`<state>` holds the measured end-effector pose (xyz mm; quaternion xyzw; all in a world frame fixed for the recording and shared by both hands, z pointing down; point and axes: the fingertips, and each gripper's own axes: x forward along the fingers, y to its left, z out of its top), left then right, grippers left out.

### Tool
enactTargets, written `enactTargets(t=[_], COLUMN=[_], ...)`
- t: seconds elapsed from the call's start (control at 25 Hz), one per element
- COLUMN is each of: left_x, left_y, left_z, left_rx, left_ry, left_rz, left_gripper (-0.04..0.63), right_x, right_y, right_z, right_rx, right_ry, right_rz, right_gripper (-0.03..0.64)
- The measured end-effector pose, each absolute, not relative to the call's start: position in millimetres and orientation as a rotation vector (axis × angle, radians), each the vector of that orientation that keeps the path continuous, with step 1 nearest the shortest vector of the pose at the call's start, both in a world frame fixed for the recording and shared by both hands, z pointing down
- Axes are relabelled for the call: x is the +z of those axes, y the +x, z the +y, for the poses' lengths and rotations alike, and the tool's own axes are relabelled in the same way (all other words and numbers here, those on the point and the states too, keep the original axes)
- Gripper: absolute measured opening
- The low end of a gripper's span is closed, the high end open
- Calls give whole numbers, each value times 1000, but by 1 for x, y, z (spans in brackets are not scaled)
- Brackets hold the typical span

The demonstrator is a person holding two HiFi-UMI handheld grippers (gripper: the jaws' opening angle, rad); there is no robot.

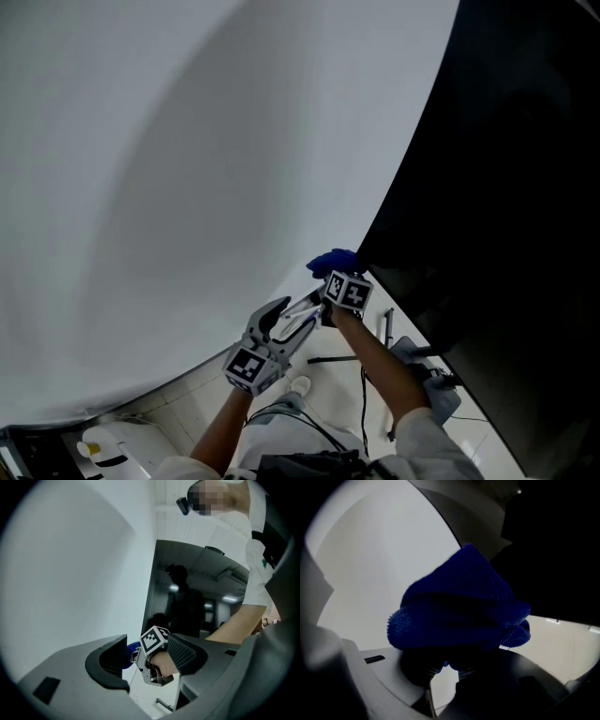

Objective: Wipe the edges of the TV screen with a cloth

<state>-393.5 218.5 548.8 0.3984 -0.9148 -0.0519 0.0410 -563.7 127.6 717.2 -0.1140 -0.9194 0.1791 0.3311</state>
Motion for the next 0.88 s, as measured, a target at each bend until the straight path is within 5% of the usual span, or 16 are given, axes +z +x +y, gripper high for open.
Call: enactTargets(t=[0.44, 0.88], left_x=[504, 477], left_y=[-393, -391], left_z=[218, 199], left_rx=[-238, -239], left_ry=[1210, 1316], left_rz=[-2859, -2900], left_gripper=[252, 252], right_x=[673, 475], right_y=[-572, -607], right_z=[146, 152], right_rx=[419, 647], right_ry=[-367, -486], right_rz=[-2459, -2759], right_gripper=[78, 78])
